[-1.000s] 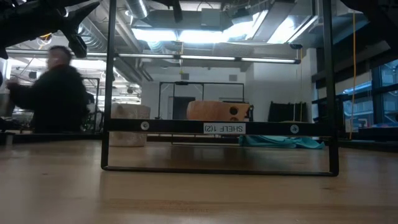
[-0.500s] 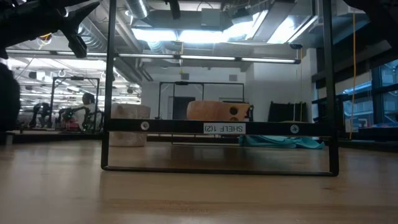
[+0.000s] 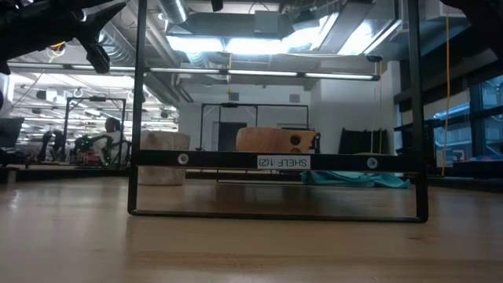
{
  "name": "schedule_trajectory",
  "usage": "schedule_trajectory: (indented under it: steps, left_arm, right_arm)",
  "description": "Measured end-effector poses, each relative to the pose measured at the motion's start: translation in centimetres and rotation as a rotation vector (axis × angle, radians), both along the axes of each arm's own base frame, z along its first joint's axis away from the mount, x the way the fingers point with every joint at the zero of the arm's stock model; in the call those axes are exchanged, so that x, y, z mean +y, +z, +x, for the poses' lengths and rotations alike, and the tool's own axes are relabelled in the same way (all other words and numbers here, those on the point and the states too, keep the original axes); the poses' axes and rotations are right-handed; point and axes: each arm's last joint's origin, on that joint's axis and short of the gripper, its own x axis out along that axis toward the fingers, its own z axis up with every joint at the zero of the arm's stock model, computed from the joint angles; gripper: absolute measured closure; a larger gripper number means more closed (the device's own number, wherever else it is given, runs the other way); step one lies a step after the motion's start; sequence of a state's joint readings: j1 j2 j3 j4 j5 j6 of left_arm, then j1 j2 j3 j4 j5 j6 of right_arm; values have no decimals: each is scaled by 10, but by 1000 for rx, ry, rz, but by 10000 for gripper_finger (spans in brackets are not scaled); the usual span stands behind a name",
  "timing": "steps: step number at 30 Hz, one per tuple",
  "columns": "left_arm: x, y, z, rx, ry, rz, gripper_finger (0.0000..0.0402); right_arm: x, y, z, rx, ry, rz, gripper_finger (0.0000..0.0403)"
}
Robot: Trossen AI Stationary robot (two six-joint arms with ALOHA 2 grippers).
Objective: Stack small to large cups/mugs on shelf
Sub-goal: Put the gray mug on the shelf
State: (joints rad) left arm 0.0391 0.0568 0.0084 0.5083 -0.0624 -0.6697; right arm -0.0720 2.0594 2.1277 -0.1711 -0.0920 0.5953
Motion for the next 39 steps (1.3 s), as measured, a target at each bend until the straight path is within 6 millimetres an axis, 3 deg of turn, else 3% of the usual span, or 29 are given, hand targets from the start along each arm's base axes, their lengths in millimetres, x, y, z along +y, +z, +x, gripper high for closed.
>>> schedule_trajectory:
  steps: [20, 30, 33, 39]
  left_arm:
    - [0, 0, 0, 0, 0, 0, 357]
    - [0, 0, 0, 0, 0, 0, 357]
    - [0, 0, 0, 0, 0, 0, 357]
    - [0, 0, 0, 0, 0, 0, 357]
  right_arm:
    - [14, 19, 1, -200, 9, -40, 228]
    - [12, 20, 1, -202, -36, -32, 228]
    - [13, 20, 1, -208, -30, 65, 228]
    - [26, 21, 1, -216, 42, 50, 228]
